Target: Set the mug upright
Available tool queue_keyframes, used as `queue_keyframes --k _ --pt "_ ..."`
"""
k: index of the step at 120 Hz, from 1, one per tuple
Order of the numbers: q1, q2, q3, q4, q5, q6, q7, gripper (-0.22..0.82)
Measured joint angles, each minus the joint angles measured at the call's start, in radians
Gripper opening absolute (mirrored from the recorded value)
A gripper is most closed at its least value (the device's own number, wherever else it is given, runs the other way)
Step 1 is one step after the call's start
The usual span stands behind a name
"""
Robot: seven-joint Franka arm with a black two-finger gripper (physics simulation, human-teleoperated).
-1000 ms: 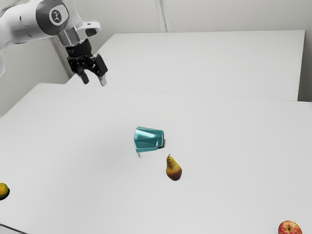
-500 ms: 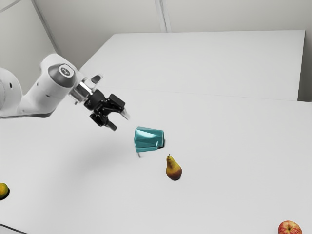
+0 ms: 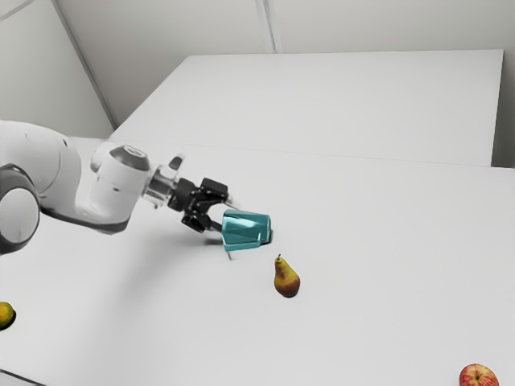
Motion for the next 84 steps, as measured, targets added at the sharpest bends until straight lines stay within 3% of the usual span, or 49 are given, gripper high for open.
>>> queue_keyframes --k 18,45,62,84 --pt "-0.001 0.017 -0.001 0.000 -0.078 -0.042 0.067 0.60" --pt "0.000 0.021 -0.001 0.005 -0.113 -0.082 0.141 0.07" --pt "0.000 0.015 -0.001 0.017 -0.117 -0.091 0.179 -0.07" --pt "0.000 0.003 -0.004 0.020 -0.117 -0.098 0.217 -0.14"
